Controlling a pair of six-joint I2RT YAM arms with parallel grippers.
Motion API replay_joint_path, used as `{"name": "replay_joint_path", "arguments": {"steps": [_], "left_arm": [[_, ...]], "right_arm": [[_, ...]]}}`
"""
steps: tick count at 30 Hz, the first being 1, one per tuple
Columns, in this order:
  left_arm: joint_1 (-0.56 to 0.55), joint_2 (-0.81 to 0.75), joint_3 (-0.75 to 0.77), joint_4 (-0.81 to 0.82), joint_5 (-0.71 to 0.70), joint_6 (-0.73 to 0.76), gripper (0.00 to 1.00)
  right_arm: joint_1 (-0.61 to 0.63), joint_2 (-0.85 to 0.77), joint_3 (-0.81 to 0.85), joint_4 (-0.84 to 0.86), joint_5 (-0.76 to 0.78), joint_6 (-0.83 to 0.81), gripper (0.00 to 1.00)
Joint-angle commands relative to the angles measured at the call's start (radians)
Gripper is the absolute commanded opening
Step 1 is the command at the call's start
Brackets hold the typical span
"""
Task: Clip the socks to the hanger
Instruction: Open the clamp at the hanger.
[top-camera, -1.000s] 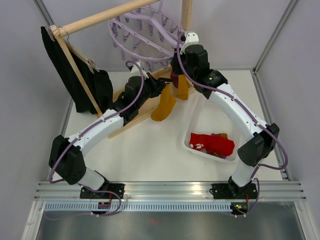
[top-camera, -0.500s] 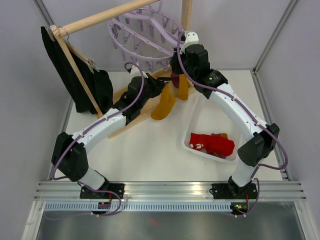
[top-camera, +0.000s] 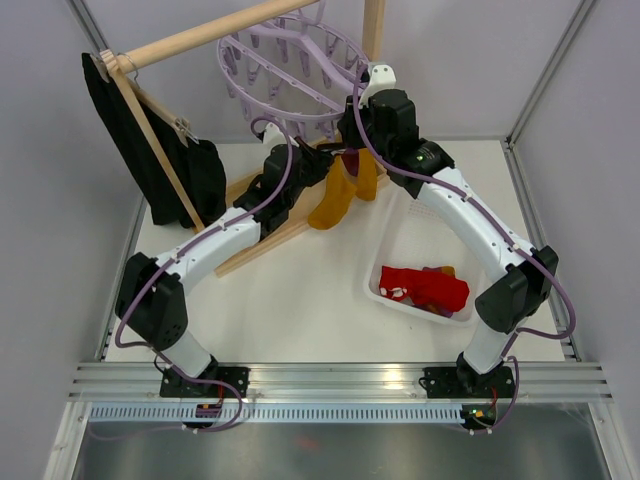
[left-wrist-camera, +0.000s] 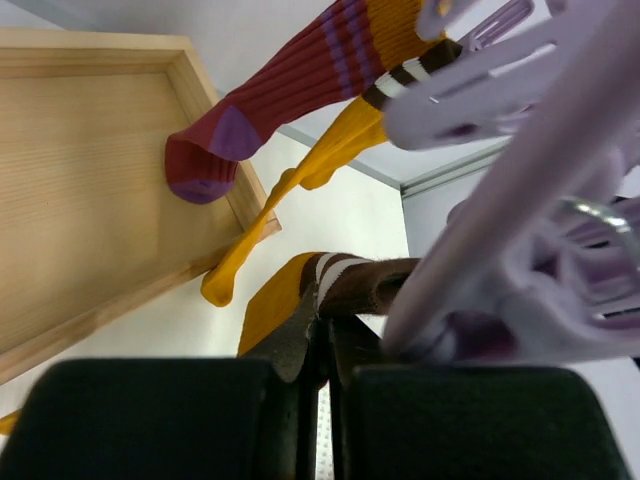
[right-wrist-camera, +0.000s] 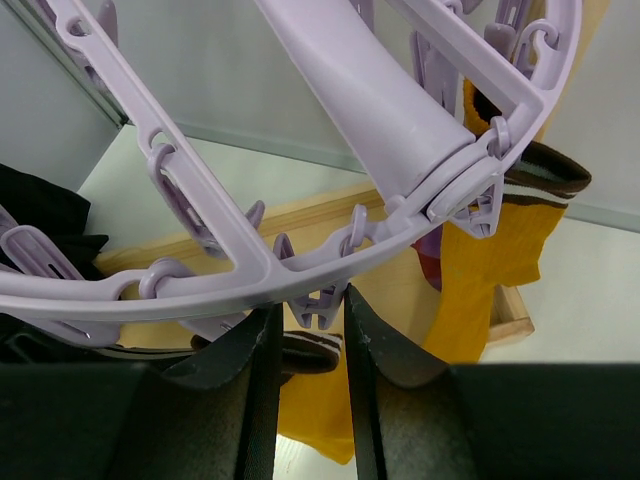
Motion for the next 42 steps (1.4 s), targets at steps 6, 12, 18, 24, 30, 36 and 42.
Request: {"name": "replay_joint_path", "arguments": {"steps": [6,12,18,24,30,36,42], "left_arm": [[-0.004,0.025,0.069,0.015,-0.051,-0.047,0.02],[-0.004,0.020,0.073,0.022,-0.074,-0.052,0.02],[-0.002,0.017,0.078,0.015,-0.085,-0.046,0.02],[-0.002,0.011,0.070,0.023,-0.091,-0.046,0.02],[-0.002,0.013,0.063,0.022,-0.085,-0.036,0.02],[-0.002,-0.006,0.024,0.032,-0.068,0.003,0.02],[-0.002,-0.029,0.005,0.008,-0.069,0.060,0.02]], "right_arm": [[-0.002,-0.045,0.007,0.072,-0.002,-0.017,0.00],[-0.004,-0.045,0.004,0.075,0.007,-0.023,0.00],[-0.004,-0.046,0.005,0.079,0.011,-0.026,0.00],[-0.004,-0.046,0.004,0.079,0.011,-0.027,0.00],[-0.004,-0.051,-0.001,0.078,0.019,-0.032,0.00],[-0.004,-0.095,-0.063,0.089,0.027,-0.049,0.06],[-0.004,-0.144,-0.137,0.118,0.039,-0.057,0.21]]}}
